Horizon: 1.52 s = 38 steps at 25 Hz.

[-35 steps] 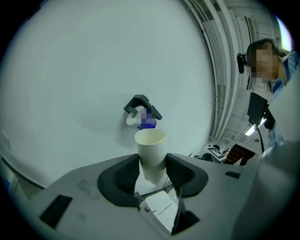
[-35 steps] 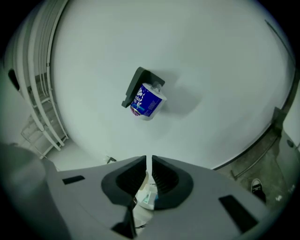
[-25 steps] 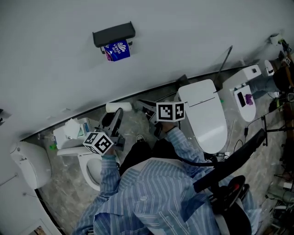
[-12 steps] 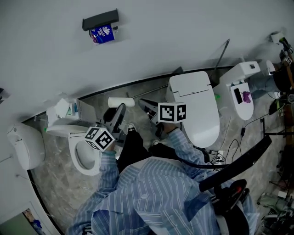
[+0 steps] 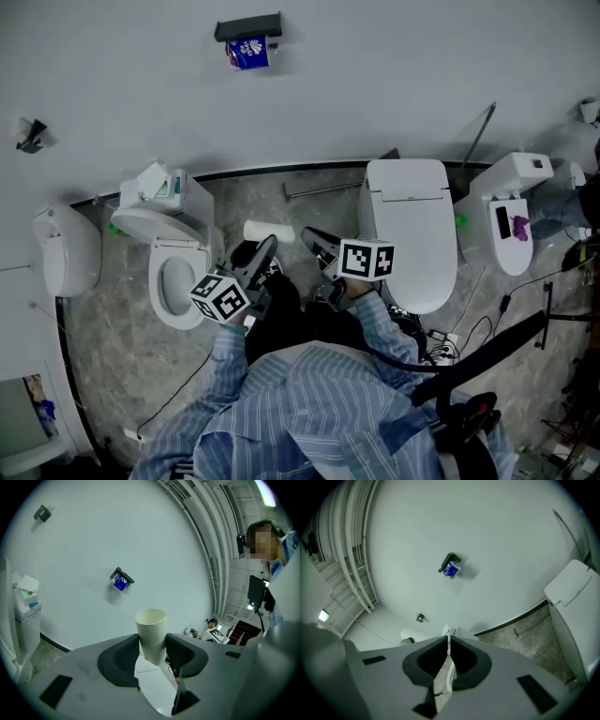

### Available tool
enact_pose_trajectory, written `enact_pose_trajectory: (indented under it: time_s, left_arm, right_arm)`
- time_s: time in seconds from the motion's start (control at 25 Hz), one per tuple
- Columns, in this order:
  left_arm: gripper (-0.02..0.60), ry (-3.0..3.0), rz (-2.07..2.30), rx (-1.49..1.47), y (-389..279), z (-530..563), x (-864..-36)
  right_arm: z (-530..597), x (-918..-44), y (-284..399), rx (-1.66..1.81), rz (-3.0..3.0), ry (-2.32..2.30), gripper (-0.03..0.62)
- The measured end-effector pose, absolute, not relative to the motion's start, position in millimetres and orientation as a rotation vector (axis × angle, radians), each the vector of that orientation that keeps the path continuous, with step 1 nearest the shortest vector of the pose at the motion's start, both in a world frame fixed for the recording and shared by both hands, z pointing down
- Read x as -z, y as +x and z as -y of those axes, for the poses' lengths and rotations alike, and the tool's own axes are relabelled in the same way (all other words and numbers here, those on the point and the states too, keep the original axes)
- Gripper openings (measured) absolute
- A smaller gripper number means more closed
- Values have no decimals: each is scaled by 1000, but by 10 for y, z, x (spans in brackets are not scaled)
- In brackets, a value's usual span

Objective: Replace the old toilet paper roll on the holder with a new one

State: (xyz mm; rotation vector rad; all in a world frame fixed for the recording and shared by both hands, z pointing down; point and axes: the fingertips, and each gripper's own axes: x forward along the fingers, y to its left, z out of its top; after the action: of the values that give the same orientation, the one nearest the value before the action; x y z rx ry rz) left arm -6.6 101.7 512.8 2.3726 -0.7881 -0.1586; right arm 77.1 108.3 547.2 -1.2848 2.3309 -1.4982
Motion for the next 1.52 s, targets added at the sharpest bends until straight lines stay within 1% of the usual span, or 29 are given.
enact_pose_trajectory:
  time_s: [0.44, 0.88, 1.04, 1.52]
  left_arm:
    - [181, 2415, 826, 227, -635, -1241, -4903]
    - [181, 2390, 796, 212, -1604, -1624, -5090]
    - [181, 2400, 750, 223, -1687, -1724, -5119]
    - [180, 2418, 681, 246, -1904, -1866, -5149]
  right_arm:
    - [-1354, -5288, 293, 1424, -2391, -1305, 21]
    - [-1866, -5417, -763, 1494, -2329, -1282, 21]
    - [-2019, -5487, -912, 1506, -2332, -1322, 21]
    - [-2096, -5562, -1054, 1479, -2299, -1421, 17]
